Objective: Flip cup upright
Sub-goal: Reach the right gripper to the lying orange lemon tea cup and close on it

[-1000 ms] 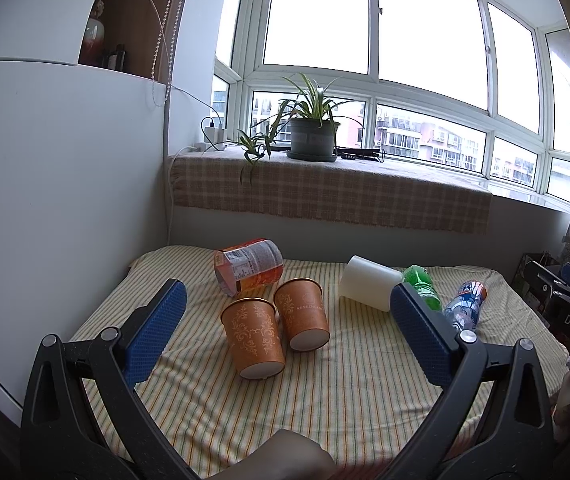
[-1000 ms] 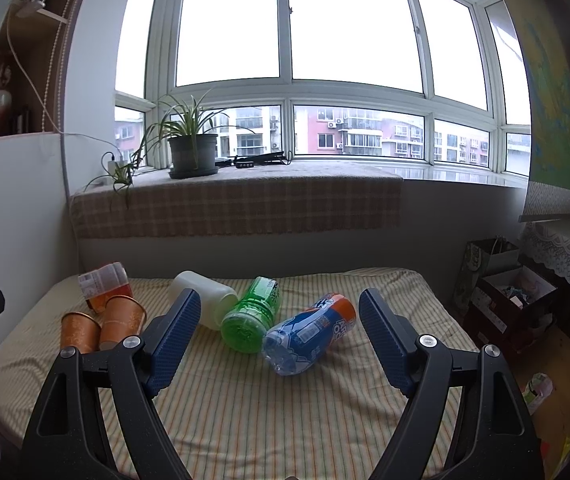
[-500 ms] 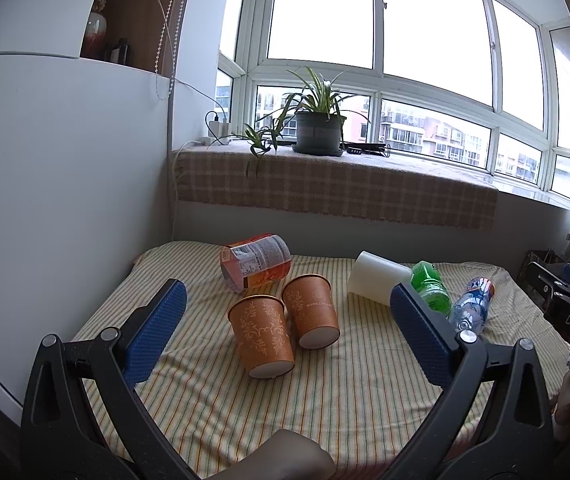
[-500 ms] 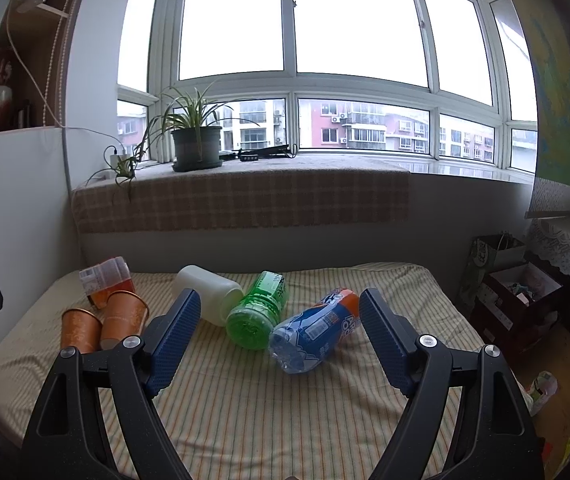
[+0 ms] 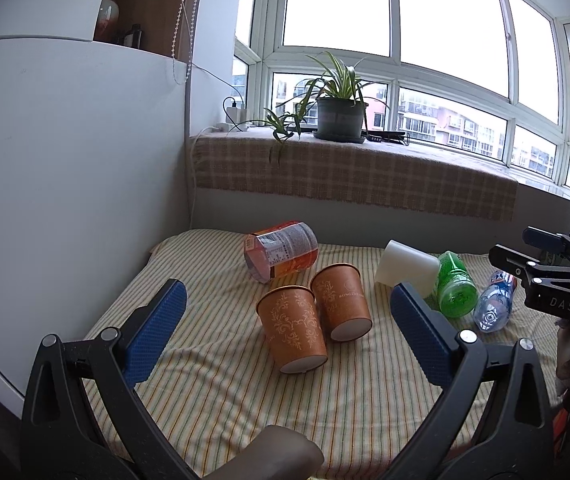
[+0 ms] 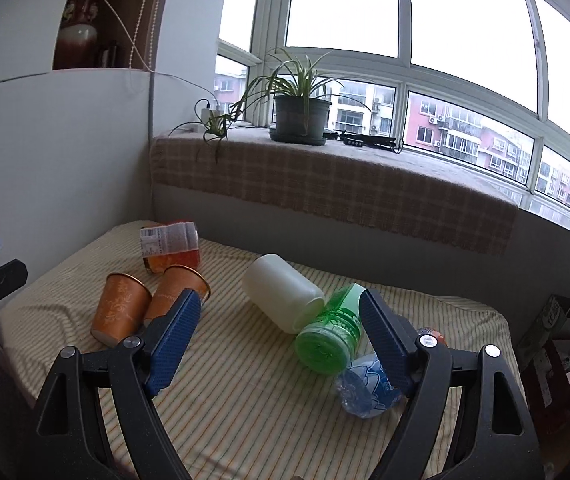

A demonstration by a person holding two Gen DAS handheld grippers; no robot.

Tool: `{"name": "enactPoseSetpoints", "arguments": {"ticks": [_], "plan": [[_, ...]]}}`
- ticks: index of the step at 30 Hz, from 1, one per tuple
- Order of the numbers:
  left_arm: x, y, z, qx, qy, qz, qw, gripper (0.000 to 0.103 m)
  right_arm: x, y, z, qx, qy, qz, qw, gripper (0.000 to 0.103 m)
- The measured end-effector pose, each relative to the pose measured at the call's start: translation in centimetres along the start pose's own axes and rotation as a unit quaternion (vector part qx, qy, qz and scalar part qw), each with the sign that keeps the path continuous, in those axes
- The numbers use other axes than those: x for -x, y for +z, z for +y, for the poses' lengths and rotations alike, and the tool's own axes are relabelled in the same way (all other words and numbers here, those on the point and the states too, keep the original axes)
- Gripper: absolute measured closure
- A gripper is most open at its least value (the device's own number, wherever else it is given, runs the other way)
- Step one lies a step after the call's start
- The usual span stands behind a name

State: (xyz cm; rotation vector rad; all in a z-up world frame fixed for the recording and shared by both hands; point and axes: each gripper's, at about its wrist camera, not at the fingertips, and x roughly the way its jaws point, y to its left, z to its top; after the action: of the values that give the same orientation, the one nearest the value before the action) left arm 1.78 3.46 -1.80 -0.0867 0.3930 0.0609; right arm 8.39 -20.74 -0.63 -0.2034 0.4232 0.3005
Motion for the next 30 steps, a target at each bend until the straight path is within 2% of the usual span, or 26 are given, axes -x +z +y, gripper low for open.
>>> {"name": "enactPoseSetpoints", "arguments": {"ticks": [7,10,12,16,21,27,30], "plan": [[-1.5,0.0,1.4,0.003,0.017,0.022,0.9996,0.000,-6.6,2.5,1.3,0.088,0.075,0.043,0.992,0.022],[-2.2,-0.3,1.8,-0.001,0.022,0.036,0.9991,0.000,-9.4,3.8,2.4,0.140,0.113,0.058,0.982,0.022],[-2.6,-0.5,2.1,-0.003,0.023,0.046,0.9987,0.000,-10.9,4.6,3.8,0.193,0.138,0.065,0.969,0.022],[-3.4,-1.1,2.3,-0.009,0.019,0.068,0.9975,0.000,-14.8,6.4,6.9,0.297,0.181,0.090,0.933,0.022],[-4.1,-1.6,2.9,-0.002,0.024,0.086,0.9960,0.000,-19.4,8.0,10.7,0.382,0.214,0.122,0.891,0.022],[-4.6,-1.1,5.3,0.027,0.043,0.087,0.9949,0.000,-23.5,6.8,15.2,0.505,0.236,0.162,0.814,0.022],[-4.9,-0.9,6.4,0.039,0.051,0.088,0.9940,0.000,-24.7,6.1,16.6,0.560,0.233,0.169,0.777,0.022]]}}
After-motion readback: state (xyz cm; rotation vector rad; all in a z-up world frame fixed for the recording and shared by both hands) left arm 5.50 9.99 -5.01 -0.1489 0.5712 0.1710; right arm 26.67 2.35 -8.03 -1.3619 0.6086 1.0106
